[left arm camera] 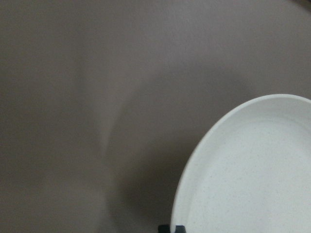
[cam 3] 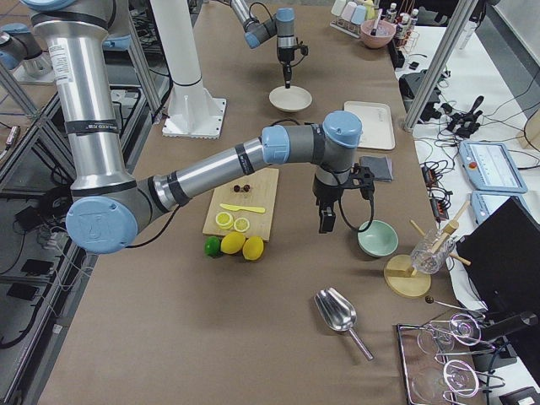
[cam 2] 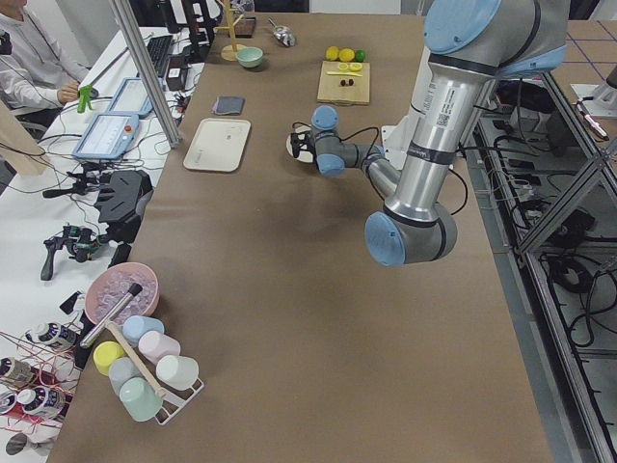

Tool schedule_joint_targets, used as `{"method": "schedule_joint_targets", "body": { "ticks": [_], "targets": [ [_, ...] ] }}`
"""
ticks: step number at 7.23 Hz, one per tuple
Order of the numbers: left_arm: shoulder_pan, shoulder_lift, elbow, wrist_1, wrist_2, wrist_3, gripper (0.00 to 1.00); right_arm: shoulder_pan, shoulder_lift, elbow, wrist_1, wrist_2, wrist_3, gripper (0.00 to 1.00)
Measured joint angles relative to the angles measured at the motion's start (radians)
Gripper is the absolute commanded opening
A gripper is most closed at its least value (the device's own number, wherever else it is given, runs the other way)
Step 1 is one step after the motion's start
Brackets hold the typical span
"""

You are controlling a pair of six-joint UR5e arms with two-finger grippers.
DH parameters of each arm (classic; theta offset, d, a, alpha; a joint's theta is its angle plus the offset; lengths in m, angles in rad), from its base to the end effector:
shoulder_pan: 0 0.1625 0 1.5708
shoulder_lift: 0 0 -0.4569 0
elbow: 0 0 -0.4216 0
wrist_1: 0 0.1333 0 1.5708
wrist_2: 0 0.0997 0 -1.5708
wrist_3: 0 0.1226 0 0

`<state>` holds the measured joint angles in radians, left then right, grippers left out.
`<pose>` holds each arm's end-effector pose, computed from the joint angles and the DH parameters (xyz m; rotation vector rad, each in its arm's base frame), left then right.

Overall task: Place red cherry on plate
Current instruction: 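Drag the white plate with the left gripper toward the table's center, then release the plate and withdraw the left arm to rest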

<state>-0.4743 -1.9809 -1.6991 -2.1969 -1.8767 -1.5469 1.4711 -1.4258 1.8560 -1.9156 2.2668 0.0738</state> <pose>0.5706 -0.4013 0.3199 0.0227 1.1869 -0.2183 -0.0010 -0.5592 0.5240 0.0213 -0.7001 -0.0546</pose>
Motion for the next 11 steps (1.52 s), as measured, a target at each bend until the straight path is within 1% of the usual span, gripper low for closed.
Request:
{"method": "schedule_joint_targets", "body": {
  "ticks": [2,3,4,6,7,8,9,11],
  "targets": [
    [0.065,-0.06,0.036,0.019,0.075,-0.042,0.0,0.0,-0.004,0.001,0.001,0.001,0.0,1.0],
    [0.076,-0.073,0.048,0.02,0.087,-0.051,0.91,0.0,-0.005,0.002,0.001,0.002,0.0,1.0],
    [0.079,-0.076,0.052,0.02,0.091,-0.054,0.99,0.0,-0.006,0.002,0.001,0.002,0.0,1.0],
    [0.077,-0.074,0.047,0.021,0.089,-0.052,0.99,0.0,-0.006,-0.002,0.001,0.0,0.0,1.0],
    [0.052,-0.072,0.036,0.034,0.063,-0.047,0.99,0.0,-0.004,-0.003,0.0,-0.001,0.0,1.0],
    [-0.008,-0.067,0.01,0.08,-0.006,-0.026,0.99,0.0,-0.002,-0.003,-0.002,-0.001,0.0,1.0],
    [-0.092,-0.057,-0.039,0.159,-0.099,0.037,0.99,0.0,0.0,-0.003,-0.003,0.0,0.001,1.0],
    [-0.257,-0.008,-0.137,0.33,-0.249,0.253,0.99,-0.008,-0.002,0.004,0.0,0.003,0.001,1.0]
  ]
}}
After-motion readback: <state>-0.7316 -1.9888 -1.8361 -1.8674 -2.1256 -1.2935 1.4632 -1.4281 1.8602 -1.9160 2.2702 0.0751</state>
